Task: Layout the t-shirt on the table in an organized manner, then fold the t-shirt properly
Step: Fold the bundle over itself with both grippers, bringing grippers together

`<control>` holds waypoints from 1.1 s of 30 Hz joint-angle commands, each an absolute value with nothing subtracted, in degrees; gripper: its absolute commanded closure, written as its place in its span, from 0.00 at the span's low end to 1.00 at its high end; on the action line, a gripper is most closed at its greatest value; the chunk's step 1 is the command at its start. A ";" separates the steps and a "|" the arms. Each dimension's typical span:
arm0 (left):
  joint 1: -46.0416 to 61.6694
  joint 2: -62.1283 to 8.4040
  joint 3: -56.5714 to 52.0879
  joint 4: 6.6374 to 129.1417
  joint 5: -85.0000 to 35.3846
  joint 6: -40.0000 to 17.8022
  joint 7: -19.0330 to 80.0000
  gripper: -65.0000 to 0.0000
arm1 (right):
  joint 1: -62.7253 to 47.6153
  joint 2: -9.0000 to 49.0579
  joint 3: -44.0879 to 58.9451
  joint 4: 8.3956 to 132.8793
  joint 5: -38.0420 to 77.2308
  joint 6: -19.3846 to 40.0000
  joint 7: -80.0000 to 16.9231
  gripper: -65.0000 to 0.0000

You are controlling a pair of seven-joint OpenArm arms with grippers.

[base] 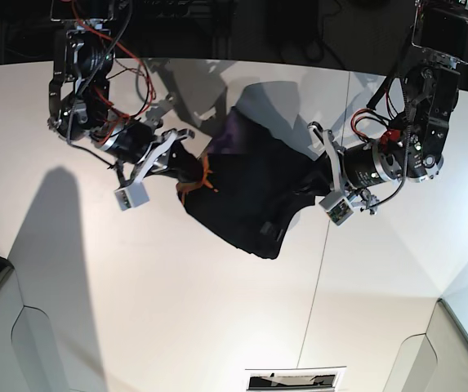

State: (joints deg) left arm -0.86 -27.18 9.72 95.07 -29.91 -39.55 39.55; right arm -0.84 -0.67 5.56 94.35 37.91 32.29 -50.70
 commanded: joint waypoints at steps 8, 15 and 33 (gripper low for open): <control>-4.75 -30.15 9.30 95.83 -31.57 -40.00 39.59 0.96 | -4.14 -3.75 3.01 105.10 35.46 32.75 -49.67 1.00; -4.38 -33.04 9.30 96.12 -40.45 -40.00 46.57 0.96 | -1.76 -3.77 6.44 106.32 27.09 31.68 -45.06 1.00; -2.15 -27.11 9.30 82.76 -26.46 -40.00 33.67 0.96 | 2.07 -3.53 2.66 93.21 27.88 31.75 -44.18 1.00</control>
State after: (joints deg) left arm -1.08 -26.63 9.50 82.32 -26.55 -40.16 33.10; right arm 1.34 -3.49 2.76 92.29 26.33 31.14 -45.23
